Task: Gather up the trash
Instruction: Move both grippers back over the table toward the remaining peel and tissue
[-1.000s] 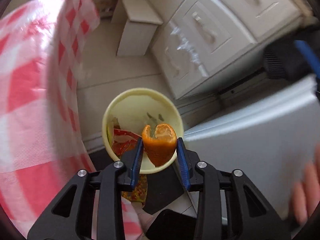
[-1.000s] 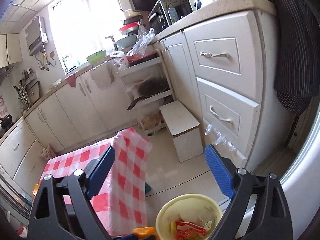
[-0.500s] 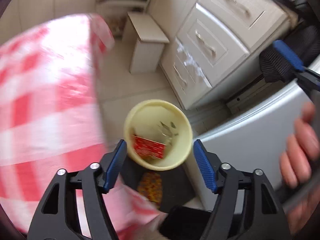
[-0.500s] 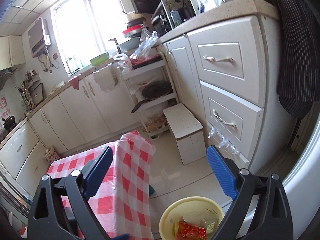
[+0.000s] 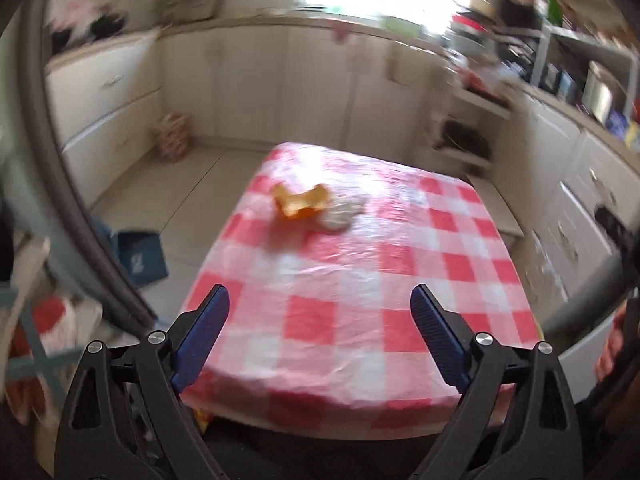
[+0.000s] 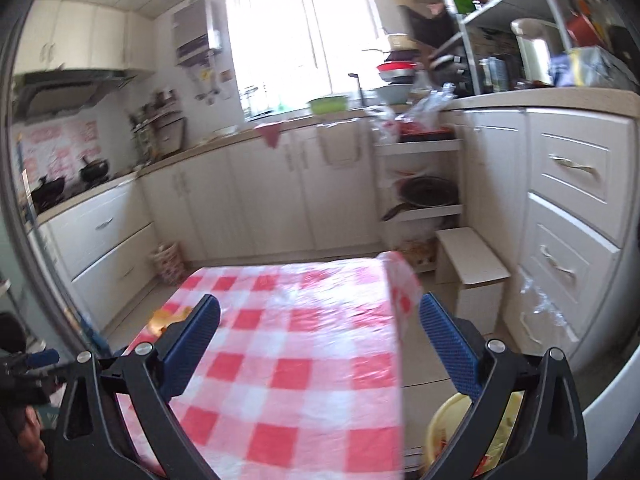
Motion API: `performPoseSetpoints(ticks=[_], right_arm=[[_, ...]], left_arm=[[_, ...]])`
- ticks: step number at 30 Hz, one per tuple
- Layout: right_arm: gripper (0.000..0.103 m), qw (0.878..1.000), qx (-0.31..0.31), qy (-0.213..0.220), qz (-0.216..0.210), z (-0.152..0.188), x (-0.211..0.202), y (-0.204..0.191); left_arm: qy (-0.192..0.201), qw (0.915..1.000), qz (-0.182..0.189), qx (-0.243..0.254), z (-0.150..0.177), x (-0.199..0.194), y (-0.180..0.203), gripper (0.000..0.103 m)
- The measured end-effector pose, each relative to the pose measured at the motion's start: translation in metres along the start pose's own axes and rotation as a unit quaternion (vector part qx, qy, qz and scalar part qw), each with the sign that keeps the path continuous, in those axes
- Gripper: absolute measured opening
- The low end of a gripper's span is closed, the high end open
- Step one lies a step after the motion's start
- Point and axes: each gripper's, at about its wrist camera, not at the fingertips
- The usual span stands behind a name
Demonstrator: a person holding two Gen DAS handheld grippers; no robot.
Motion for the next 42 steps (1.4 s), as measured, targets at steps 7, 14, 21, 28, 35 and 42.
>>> performPoseSetpoints(ticks=[7, 14, 21, 28, 35, 42], right_arm=[[0.096, 0.997, -0.076, -0.021, -0.010, 0.032, 0.020, -0.074], [0.096, 0.991, -0.126, -0.045, 0.003, 0.048, 0.037, -0.096], [0.096, 0.993, -0.100, -0.061, 0.004, 0.051, 0.039, -0.084], [0.096, 0.995, -0.086, -0.059, 0.000, 0.049, 0.031, -0.072], [0.096, 0.995, -0.079, -0.054, -0.003, 0.046, 0.027, -0.065], [0.096, 0.995, -0.084, -0.056, -0.004, 0.047, 0.026, -0.065]], left_arm=[[0.056, 0.9962, 0.026, -0.061, 0.007, -0.031, -0.067, 0.091], [0.071, 0.9916, 0.037, -0.102, 0.012, -0.040, -0.098, 0.091], [0.077, 0.9937, 0.008, -0.082, 0.014, -0.036, -0.083, 0.092], [0.094, 0.9944, -0.041, -0.026, 0.018, -0.039, -0.054, 0.094], [0.101, 0.9925, -0.069, 0.007, 0.020, -0.039, -0.035, 0.094], [0.103, 0.9918, -0.075, 0.014, 0.020, -0.042, -0.033, 0.095]])
Point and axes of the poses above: each gripper's, at about its wrist camera, not at the fingertips, and x roughly the way its jaws point, y to its right, z to its underside, and after that the axes turned 11 degrees about -y, right-handed
